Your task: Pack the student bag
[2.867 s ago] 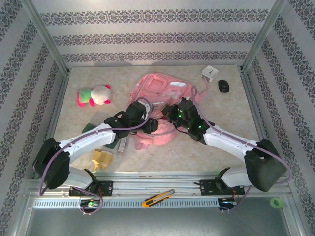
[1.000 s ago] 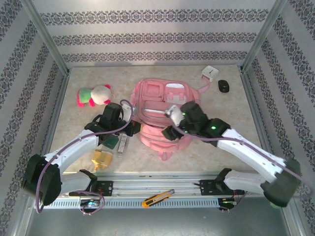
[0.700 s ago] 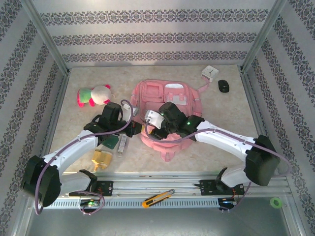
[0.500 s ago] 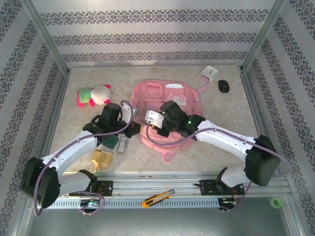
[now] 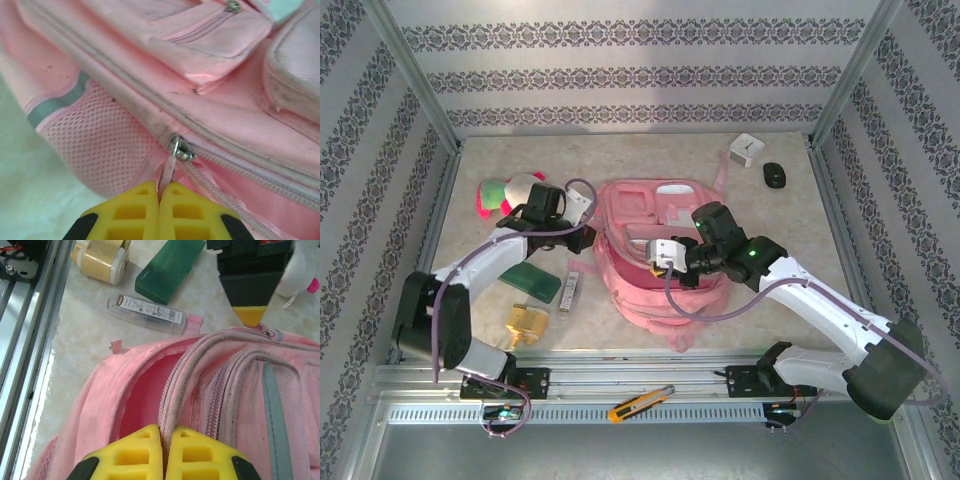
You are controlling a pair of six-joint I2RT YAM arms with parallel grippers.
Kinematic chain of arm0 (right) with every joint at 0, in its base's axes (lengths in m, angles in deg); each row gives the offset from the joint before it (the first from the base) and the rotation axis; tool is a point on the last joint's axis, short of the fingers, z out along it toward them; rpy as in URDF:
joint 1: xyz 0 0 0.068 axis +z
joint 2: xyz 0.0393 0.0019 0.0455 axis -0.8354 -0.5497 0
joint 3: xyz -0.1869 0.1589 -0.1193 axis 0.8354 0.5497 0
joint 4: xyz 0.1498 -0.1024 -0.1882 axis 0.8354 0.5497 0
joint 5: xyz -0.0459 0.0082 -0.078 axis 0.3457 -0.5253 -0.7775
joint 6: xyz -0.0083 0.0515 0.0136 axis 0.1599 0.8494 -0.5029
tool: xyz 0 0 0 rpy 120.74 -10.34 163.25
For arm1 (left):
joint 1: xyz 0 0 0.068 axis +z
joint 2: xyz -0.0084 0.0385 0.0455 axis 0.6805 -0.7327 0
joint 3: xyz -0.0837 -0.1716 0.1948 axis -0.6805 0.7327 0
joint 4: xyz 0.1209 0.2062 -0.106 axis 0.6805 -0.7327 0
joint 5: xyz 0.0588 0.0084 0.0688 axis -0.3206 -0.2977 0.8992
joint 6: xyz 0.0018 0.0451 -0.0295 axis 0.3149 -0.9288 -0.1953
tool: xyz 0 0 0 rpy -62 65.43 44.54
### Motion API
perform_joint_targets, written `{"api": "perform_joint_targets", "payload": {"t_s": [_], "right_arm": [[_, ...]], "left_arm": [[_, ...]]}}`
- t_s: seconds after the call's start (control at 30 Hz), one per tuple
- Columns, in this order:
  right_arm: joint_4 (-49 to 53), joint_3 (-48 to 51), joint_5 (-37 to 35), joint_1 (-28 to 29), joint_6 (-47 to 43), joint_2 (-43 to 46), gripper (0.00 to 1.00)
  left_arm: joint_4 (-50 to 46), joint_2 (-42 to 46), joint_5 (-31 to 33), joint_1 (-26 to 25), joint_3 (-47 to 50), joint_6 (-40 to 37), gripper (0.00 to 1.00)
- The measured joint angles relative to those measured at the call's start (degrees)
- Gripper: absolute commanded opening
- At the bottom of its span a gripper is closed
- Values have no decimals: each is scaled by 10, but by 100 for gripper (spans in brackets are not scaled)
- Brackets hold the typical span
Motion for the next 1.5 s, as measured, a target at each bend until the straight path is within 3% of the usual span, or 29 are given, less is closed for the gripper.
{"api": "perform_joint_targets", "payload": {"t_s": [0.07, 0.2, 0.3, 0.47, 0.63, 0.83, 1.0, 1.13, 1.33, 1.5], "right_arm": [[0, 3, 2, -6, -3, 0, 0], [-2, 3, 16, -26, -5, 0, 0], [3, 1, 30, -36, -13, -10, 0], [4, -33, 41, -37, -32, -78, 0], [-6, -91, 42, -47, -48, -163, 0], [-19, -158, 36, -64, -46, -232, 0], [-22, -199, 24, -67, 67, -239, 0], [-35, -206, 24, -63, 160, -239, 0], [-57, -193, 21, -35, 233, -239, 0], [-71, -193, 23, -21, 259, -240, 0]], "left_arm": [[4, -23, -5, -1, -15, -8, 4], [12, -34, 2, 1, -25, -3, 35], [23, -26, 33, 15, -30, 23, 52], [0, 55, 90, 21, -30, 100, 66], [-70, 157, 170, 29, -30, 215, 70], [-154, 183, 216, 79, 11, 335, 72], [-205, 191, 250, 119, 78, 434, 77], [-213, 204, 282, 138, 107, 500, 86], [-212, 157, 315, 157, 111, 566, 95], [-219, 62, 324, 161, 100, 579, 100]]}}
